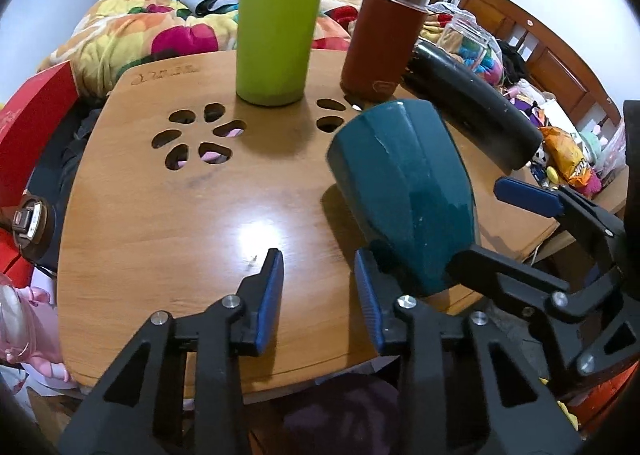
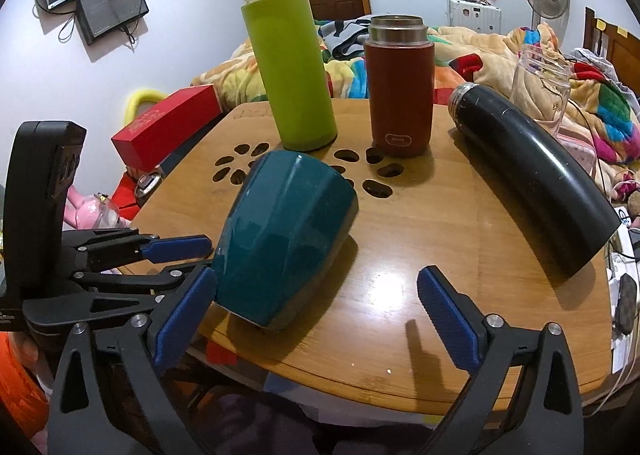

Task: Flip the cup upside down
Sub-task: 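Grasp the teal cup with the right tool while the left tool releases it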

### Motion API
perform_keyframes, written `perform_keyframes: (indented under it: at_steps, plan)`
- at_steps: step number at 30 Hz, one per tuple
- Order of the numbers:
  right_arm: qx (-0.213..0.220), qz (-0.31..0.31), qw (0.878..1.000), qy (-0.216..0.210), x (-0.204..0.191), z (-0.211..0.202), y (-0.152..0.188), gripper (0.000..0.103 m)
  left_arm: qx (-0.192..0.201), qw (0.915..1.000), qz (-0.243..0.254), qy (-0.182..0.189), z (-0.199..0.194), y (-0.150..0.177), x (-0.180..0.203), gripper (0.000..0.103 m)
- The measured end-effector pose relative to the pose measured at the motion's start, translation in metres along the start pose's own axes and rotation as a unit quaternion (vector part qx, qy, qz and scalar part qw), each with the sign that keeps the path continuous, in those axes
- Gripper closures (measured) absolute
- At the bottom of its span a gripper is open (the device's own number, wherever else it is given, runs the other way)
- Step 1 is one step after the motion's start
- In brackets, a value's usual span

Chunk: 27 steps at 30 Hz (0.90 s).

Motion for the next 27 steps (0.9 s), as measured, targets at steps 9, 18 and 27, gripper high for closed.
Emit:
perform_keyframes:
  at_steps: [9,18,27]
  plan:
    - [-0.005,-0.023,1.0,-0.011,-0.002,0.001,0.003,0.015,0.002,0.9998,0.018,0.002,-0.006,0.001,0.012,0.078]
    - [-0.014,-0.054,0.998,-0.017,-0.009,0.014,0.0,0.033,0.067,0.9966,0.048,0.009,-0.061,-0.014,0.021,0.078]
    - [-0.021,-0.052,0.998,-0.026,-0.013,0.025,0.005,0.049,0.062,0.9942,0.085,0.021,-0.045,-0.031,0.054,0.082]
Point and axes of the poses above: each gripper's, at about its wrist camera, not at the fingertips, and z roughly the way its jaws point, x to its right, y to its underside, the point moved 6 cm from there along z, roughly the way its jaws point, and after that the axes turned 14 degrees about -x, right-handed, at the moved point
